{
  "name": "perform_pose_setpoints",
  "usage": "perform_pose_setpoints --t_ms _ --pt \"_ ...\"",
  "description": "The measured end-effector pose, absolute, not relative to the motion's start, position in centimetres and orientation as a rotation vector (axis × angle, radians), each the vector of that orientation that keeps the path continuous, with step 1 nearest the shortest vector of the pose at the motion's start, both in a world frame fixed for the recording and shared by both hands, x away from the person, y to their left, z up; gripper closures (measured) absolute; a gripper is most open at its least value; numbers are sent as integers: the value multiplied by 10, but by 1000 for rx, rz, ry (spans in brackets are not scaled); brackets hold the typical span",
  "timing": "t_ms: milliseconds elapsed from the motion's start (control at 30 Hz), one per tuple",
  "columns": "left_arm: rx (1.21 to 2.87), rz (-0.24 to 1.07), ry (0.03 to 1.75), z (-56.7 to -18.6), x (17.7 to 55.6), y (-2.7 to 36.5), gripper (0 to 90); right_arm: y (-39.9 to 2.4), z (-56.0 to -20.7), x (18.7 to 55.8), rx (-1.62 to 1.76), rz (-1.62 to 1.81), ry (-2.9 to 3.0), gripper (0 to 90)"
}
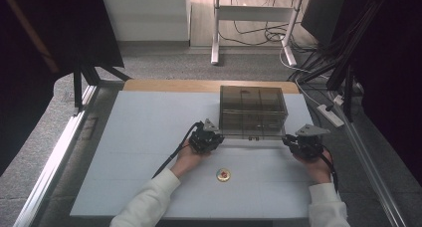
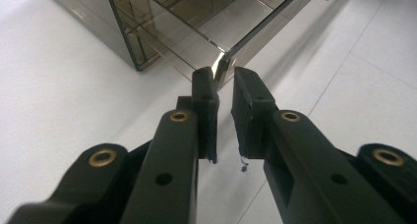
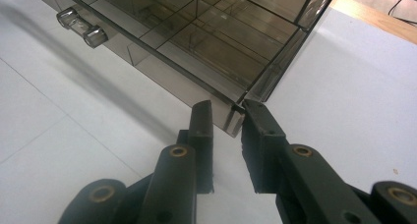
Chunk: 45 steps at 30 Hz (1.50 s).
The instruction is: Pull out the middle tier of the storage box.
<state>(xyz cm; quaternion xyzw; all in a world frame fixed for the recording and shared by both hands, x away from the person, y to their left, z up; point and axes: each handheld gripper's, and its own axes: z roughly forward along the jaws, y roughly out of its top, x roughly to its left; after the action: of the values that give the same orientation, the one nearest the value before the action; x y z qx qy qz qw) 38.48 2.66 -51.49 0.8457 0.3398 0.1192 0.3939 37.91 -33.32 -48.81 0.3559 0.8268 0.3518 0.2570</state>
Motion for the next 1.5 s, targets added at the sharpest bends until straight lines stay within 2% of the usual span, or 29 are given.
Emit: perform_pose_setpoints --t_ms 1500 --pt "2161 284 845 -516 377 28 792 -332 -488 368 956 931 2262 758"
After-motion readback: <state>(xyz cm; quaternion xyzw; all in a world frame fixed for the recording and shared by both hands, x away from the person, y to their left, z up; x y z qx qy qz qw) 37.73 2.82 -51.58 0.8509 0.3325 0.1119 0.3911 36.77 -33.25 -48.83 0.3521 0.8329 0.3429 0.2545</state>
